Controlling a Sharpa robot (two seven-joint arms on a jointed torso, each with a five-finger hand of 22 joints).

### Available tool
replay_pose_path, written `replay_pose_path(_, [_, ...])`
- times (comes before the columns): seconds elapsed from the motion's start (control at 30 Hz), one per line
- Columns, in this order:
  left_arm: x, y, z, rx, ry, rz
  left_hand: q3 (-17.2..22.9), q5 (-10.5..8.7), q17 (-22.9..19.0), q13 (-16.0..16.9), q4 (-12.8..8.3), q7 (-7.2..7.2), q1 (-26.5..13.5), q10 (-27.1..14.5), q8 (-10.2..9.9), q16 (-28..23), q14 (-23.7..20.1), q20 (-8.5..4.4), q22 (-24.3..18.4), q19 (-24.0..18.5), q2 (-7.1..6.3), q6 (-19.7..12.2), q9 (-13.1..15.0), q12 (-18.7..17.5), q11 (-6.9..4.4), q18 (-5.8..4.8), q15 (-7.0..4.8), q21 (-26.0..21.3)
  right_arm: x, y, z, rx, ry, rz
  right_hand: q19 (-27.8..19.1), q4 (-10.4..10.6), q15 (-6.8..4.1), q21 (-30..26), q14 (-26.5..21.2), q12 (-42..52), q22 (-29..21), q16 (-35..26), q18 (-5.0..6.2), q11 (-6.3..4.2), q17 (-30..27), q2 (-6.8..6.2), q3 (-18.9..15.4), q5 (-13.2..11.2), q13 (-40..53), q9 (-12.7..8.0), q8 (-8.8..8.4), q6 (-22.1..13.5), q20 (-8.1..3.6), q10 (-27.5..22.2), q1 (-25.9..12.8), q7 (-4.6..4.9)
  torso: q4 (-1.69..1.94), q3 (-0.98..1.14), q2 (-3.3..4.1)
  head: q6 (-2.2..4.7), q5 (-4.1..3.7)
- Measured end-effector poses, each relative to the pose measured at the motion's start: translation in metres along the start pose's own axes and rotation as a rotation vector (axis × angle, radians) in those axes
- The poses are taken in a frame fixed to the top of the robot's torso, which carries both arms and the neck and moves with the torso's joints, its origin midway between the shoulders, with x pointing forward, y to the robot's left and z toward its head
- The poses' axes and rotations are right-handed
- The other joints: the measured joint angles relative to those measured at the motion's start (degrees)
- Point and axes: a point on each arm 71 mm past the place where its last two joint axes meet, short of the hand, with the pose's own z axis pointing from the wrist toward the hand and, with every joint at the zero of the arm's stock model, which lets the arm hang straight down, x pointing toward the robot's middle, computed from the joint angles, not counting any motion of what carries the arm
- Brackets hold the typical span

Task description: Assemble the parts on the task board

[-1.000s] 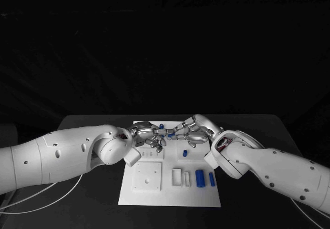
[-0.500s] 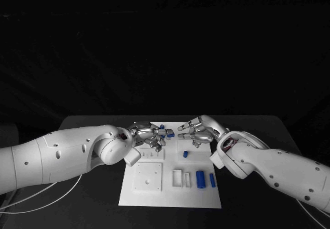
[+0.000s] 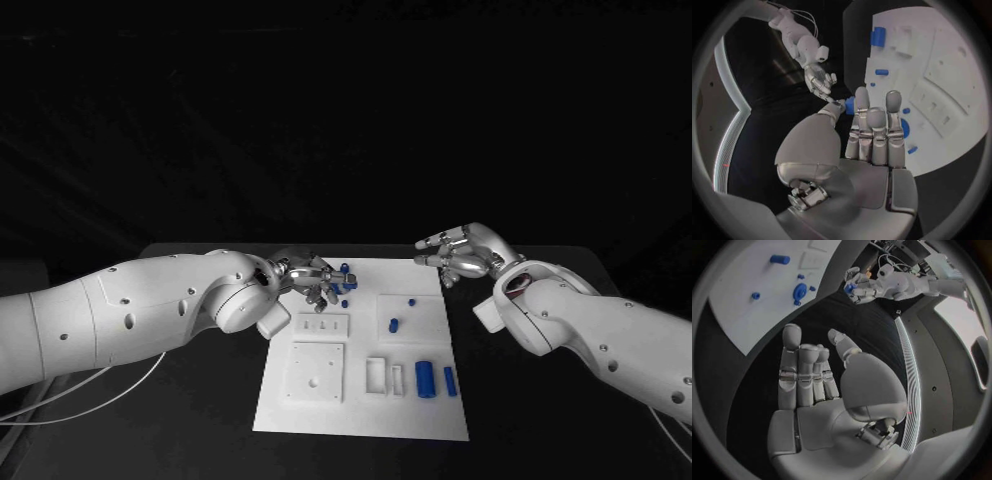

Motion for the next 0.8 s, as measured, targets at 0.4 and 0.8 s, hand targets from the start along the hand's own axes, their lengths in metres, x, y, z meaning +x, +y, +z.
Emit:
replay_pose_path(0.4, [0.002, -0.003, 0.014, -0.221, -0.069, 0.268, 0.4, 0.0, 0.2, 0.4, 0.4, 0.0, 0.0, 0.2, -0.1, 0.0, 0.5, -0.12, 0.0, 0.7, 0.01, 0.2, 0.1, 0.3, 0.17, 0.0, 0.08, 0.3, -0.035, -0.004, 0.016, 0.001, -0.113, 0.032, 0.0, -0.4, 0.0, 0.3, 0.0, 0.2, 0.4, 0.3, -0.01, 0.0, -0.2, 0.31, 0.4, 0.6, -0.4, 0.0, 0.0, 0.0, 0.0, 0.0, -0.3, -0.01, -0.04, 0.76, -1.0, -1.42, 0.89])
replay_pose_path(0.8, [0.005, 0.008, 0.034, -0.316, -0.164, 0.42, 0.6, 2.33, 1.0, 1.5, 0.6, 0.07, -0.5, 0.4, -0.5, 0.7, 0.8, -0.32, 0.0, 0.9, 0.51, 0.3, 1.3, 1.1, 0.06, 0.01, 0.16, 0.9, -0.053, 0.002, 0.039, -0.021, -0.186, 0.027, 0.0, -0.4, 0.0, -0.7, 0.0, 0.0, 0.3, 0.1, -0.06, 0.0, -0.8, 0.54, 0.4, 1.4, -1.3, 0.0, 0.0, 0.0, 0.0, -0.4, -0.6, -0.03, -0.08, 1.16, -2.13, -3.41, 1.24])
